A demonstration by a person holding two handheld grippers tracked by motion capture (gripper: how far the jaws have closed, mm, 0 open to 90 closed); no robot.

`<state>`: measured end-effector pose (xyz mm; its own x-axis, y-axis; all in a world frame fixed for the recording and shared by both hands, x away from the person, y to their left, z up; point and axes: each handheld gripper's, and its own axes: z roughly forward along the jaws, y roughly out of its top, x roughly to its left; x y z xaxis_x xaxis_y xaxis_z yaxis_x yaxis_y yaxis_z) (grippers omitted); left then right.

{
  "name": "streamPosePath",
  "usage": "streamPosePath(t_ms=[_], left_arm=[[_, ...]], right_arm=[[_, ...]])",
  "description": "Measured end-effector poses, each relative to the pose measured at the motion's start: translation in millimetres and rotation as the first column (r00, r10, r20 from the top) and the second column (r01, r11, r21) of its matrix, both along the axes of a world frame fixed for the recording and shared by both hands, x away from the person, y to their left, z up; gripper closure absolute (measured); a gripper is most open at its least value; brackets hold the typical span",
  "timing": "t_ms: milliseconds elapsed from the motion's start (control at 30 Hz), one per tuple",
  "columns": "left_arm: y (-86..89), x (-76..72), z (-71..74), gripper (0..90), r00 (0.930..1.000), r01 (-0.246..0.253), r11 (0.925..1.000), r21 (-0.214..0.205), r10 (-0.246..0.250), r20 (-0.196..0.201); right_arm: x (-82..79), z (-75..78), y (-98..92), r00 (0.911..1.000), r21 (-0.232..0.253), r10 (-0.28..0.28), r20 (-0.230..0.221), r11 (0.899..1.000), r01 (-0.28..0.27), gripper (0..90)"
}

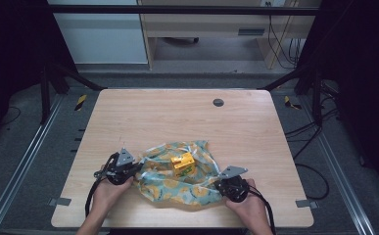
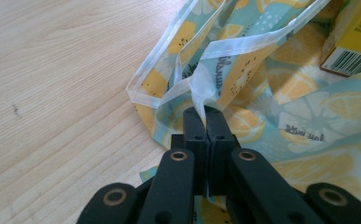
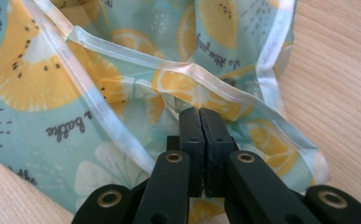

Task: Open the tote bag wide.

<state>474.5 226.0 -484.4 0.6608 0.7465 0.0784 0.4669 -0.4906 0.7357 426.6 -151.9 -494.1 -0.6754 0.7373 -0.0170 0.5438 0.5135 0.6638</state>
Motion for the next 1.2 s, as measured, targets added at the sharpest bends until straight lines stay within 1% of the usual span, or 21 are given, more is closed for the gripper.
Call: streamPosePath(t_ms=[133, 200, 267, 300, 333, 433, 567, 633, 667, 733, 767, 833, 900, 933, 967, 1000, 1033, 1067, 1100, 1167, 1200], left_arm=[[0.3, -0.6, 0.0, 89.7, 1.0000, -0.005, 1.0000, -0.001, 0.005, 0.004], [-0.4, -2.3, 1.3, 89.1, 0.9999, 0.007, 0.9999, -0.008, -0.007, 0.014], [-1.9, -5.1, 4.0, 87.8, 0.9992, 0.025, 0.9995, -0.021, -0.024, 0.030], [-2.4, -6.6, 5.8, 83.2, 0.9987, 0.031, 0.9992, -0.023, -0.030, 0.041], [-3.1, -8.1, 7.7, 83.2, 0.9981, 0.035, 0.9990, -0.027, -0.033, 0.051], [-4.3, -13.0, 13.5, 71.1, 0.9955, 0.025, 0.9989, -0.040, -0.021, 0.093], [-4.8, -19.8, 26.7, 50.9, 0.9882, 0.030, 0.9969, -0.072, -0.019, 0.152], [-5.3, -24.8, 36.7, 42.2, 0.9827, 0.041, 0.9946, -0.095, -0.023, 0.184], [-4.8, -27.5, 42.2, 38.6, 0.9792, 0.040, 0.9934, -0.107, -0.018, 0.202], [-1.6, -32.0, 53.0, 32.6, 0.9739, 0.027, 0.9906, -0.134, 0.004, 0.227], [1.7, -33.7, 57.9, 29.6, 0.9716, 0.014, 0.9902, -0.139, 0.019, 0.236], [10.7, -36.0, 64.9, 25.8, 0.9696, -0.019, 0.9875, -0.157, 0.056, 0.238], [22.3, -37.2, 67.8, 22.3, 0.9678, -0.069, 0.9844, -0.162, 0.106, 0.229], [28.5, -38.2, 67.0, 18.7, 0.9662, -0.092, 0.9834, -0.156, 0.126, 0.225], [33.3, -38.8, 65.7, 18.7, 0.9651, -0.110, 0.9828, -0.148, 0.141, 0.221], [41.7, -39.4, 62.7, 17.5, 0.9644, -0.139, 0.9796, -0.145, 0.167, 0.205], [49.2, -39.7, 60.0, 15.9, 0.9646, -0.152, 0.9772, -0.148, 0.180, 0.193], [57.0, -39.5, 57.6, 15.0, 0.9646, -0.165, 0.9742, -0.153, 0.192, 0.181], [64.5, -39.0, 55.5, 14.7, 0.9623, -0.185, 0.9703, -0.156, 0.211, 0.172], [77.8, -37.1, 52.5, 14.0, 0.9558, -0.225, 0.9603, -0.165, 0.250, 0.154], [83.8, -35.7, 51.3, 13.3, 0.9541, -0.238, 0.9576, -0.163, 0.262, 0.146]], right_arm=[[0.1, -0.6, -1.7, 1.0000, 0.018, -0.004, -0.005, 1.000, 0.004, 87.5], [0.0, 0.5, -2.2, 0.9999, 0.028, 0.005, 0.011, 1.000, -0.005, 84.1], [-0.8, 3.9, -3.0, 0.9991, 0.050, 0.008, 0.042, 0.999, -0.010, 80.2], [-2.0, 8.4, -4.0, 0.9969, 0.078, 0.007, 0.079, 0.997, -0.013, 73.1], [-2.0, 8.4, -4.0, 0.9969, 0.078, 0.007, 0.079, 0.997, -0.013, 73.1], [-4.3, 15.2, -4.4, 0.9904, 0.113, -0.002, 0.138, 0.994, -0.014, 60.7], [-10.0, 26.6, -1.6, 0.9771, 0.141, 0.002, 0.213, 0.989, -0.033, 45.9], [-13.7, 33.5, -0.1, 0.9674, 0.149, 0.004, 0.253, 0.988, -0.044, 37.7], [-15.5, 37.5, 0.5, 0.9628, 0.155, 0.000, 0.270, 0.987, -0.043, 32.6], [-17.6, 46.3, 1.0, 0.9551, 0.171, -0.021, 0.296, 0.985, -0.032, 26.2], [-18.0, 51.0, 0.4, 0.9471, 0.179, -0.037, 0.319, 0.984, -0.022, 23.8], [-15.8, 60.9, -2.9, 0.9328, 0.199, -0.083, 0.351, 0.980, 0.013, 19.5], [-10.2, 70.3, -9.8, 0.9209, 0.213, -0.134, 0.366, 0.975, 0.057, 17.4], [-2.8, 77.7, -19.2, 0.9081, 0.220, -0.182, 0.377, 0.970, 0.103, 16.1], [-2.8, 77.7, -19.2, 0.9081, 0.220, -0.182, 0.377, 0.970, 0.103, 16.1], [0.2, 80.0, -22.8, 0.9042, 0.221, -0.201, 0.377, 0.967, 0.123, 15.4], [5.3, 83.3, -28.9, 0.9008, 0.221, -0.223, 0.373, 0.964, 0.147, 14.3], [9.3, 85.7, -33.6, 0.8990, 0.229, -0.243, 0.364, 0.959, 0.167, 14.0], [13.0, 87.5, -38.2, 0.8957, 0.239, -0.264, 0.358, 0.953, 0.186, 13.6], [20.0, 89.2, -47.0, 0.8938, 0.259, -0.296, 0.337, 0.942, 0.215, 12.2], [22.9, 89.1, -51.0, 0.8909, 0.267, -0.314, 0.328, 0.936, 0.231, 12.0]])
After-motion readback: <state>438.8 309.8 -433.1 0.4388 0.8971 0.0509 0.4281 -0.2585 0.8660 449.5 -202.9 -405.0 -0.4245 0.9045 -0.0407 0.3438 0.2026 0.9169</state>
